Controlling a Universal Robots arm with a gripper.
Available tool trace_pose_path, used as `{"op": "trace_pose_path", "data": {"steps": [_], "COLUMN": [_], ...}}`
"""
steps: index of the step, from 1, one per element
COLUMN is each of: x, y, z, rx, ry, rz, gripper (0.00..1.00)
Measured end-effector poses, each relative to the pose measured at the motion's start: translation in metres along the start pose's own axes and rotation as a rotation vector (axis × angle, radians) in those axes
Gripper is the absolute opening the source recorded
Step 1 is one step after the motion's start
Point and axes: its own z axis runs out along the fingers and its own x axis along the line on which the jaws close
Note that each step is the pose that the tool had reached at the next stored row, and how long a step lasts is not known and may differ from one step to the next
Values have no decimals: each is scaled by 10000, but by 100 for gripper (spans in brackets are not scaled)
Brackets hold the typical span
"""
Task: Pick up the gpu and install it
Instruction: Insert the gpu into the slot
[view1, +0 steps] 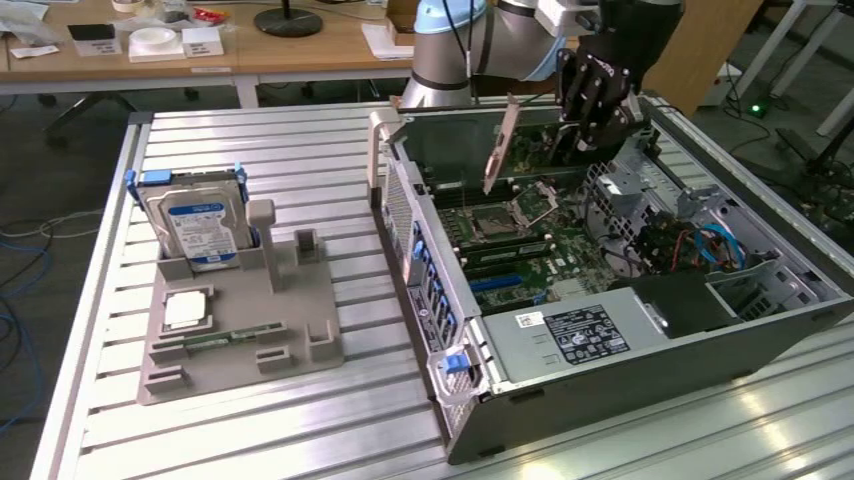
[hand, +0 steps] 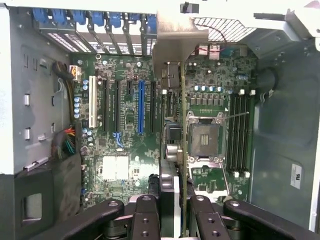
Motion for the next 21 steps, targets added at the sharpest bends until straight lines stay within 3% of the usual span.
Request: {"op": "trace_pose_path", "data": {"steps": [10,21], "x": [13,46], "y": [0,24], "z": [173,229], "rx": [-21,2], "ry": [8,38], "rz": [-1,303], "gripper": [28,28]}}
